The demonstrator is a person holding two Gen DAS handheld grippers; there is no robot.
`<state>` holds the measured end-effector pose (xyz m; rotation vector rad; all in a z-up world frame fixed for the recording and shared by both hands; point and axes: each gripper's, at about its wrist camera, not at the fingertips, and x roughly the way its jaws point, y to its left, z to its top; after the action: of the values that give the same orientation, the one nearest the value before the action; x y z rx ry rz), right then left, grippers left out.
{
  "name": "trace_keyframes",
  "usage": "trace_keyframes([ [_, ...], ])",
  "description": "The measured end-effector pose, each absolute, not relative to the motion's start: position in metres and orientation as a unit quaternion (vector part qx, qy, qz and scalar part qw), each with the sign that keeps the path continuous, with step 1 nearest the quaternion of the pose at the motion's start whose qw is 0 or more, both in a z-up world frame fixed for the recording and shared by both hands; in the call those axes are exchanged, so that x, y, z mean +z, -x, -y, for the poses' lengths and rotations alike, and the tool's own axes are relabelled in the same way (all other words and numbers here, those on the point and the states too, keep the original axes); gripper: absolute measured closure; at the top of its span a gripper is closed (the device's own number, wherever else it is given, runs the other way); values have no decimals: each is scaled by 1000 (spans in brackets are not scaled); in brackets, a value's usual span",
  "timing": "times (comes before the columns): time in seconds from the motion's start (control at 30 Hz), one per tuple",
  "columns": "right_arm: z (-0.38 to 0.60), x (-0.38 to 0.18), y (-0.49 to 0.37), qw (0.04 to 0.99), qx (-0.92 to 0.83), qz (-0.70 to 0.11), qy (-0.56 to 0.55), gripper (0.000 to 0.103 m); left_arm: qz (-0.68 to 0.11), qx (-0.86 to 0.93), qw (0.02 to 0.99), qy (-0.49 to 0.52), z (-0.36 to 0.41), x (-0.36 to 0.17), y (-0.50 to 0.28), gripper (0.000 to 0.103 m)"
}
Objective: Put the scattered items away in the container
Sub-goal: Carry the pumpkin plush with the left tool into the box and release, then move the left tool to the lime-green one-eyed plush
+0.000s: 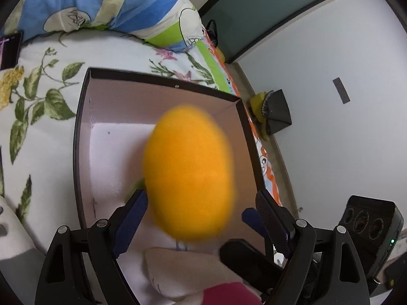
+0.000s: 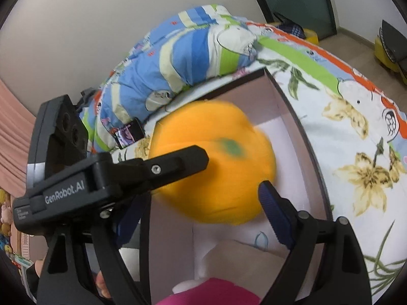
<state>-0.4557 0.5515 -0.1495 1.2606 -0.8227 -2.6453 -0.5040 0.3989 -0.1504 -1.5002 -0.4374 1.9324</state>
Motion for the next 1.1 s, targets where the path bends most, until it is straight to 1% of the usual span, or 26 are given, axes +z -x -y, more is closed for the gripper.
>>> trace_keyframes([
  [0.2, -550, -142, 443, 43, -873, 280, -397, 12, 174, 744, 332, 554, -379, -130, 494, 15],
  [0.37, -548, -122, 414, 41, -881, 301, -361, 8, 210, 733, 353, 542, -343, -108, 478, 14],
  [0.5, -528, -92, 381, 42, -905, 272, -324, 8, 216, 748, 357, 517, -295, -81, 453, 13],
  [0.67, -483, -64, 354, 82, -908, 256, -322, 8, 236, 762, 347, 492, -203, -47, 414, 12],
  [0.73, -457, -56, 346, 107, -906, 243, -329, 8, 248, 773, 333, 479, -161, -40, 399, 6],
  [0.77, -442, -53, 342, 122, -905, 238, -331, 8, 254, 778, 323, 476, -141, -39, 393, 6],
  [0.93, -375, -55, 320, 191, -878, 259, -353, 8, 290, 771, 274, 497, -43, -43, 365, 6],
  [1.03, -331, -63, 309, 211, -868, 249, -373, 8, 294, 778, 242, 500, 12, -49, 344, 6],
  [1.1, -300, -71, 304, 227, -857, 244, -392, 8, 311, 779, 216, 500, 48, -58, 330, 6],
])
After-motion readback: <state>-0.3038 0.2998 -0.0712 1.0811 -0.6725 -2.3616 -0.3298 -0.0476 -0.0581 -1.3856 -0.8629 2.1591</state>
